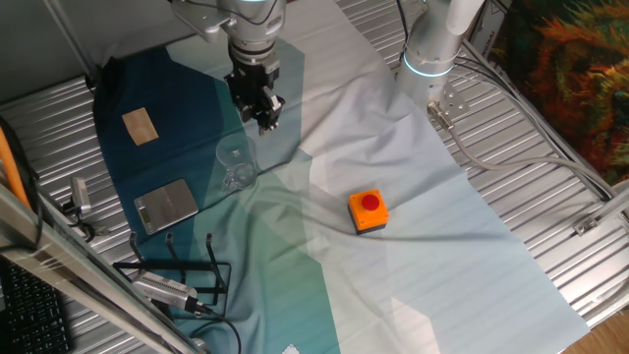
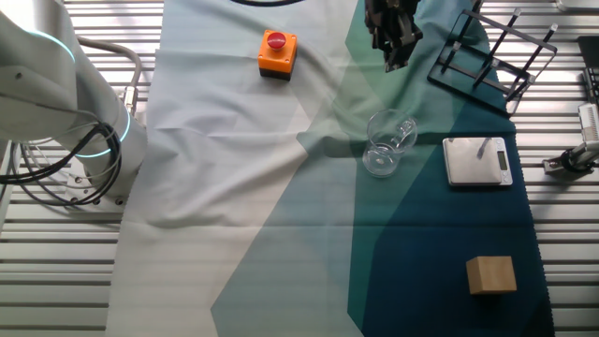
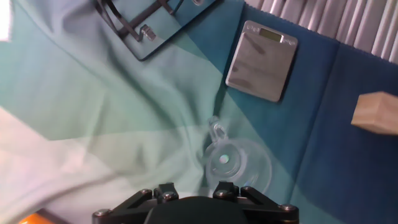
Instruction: Take the cup off the cup rack
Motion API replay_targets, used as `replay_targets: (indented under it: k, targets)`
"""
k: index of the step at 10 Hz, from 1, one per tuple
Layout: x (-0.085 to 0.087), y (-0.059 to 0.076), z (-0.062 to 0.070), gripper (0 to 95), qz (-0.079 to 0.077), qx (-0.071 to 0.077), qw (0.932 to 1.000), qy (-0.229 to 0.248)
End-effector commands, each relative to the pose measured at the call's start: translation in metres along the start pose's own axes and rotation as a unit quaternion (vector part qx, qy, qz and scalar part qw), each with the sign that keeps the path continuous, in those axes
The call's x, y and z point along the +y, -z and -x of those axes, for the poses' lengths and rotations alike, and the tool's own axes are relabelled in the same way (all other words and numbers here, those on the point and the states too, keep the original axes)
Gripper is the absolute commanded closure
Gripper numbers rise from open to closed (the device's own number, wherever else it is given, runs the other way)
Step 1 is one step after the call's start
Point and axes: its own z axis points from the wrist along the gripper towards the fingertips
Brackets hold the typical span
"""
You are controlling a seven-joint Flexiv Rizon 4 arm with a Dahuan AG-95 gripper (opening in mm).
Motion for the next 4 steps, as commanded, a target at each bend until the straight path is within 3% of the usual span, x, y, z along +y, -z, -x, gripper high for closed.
replay_targets:
  k: [1,4]
  targets:
    - [-0.0006,-0.0001,-0.0002,57.0,0.003,-0.001,1.0,0.001]
    - [-0.0006,-0.0001,-0.0002,57.0,0.003,0.001,1.0,0.003]
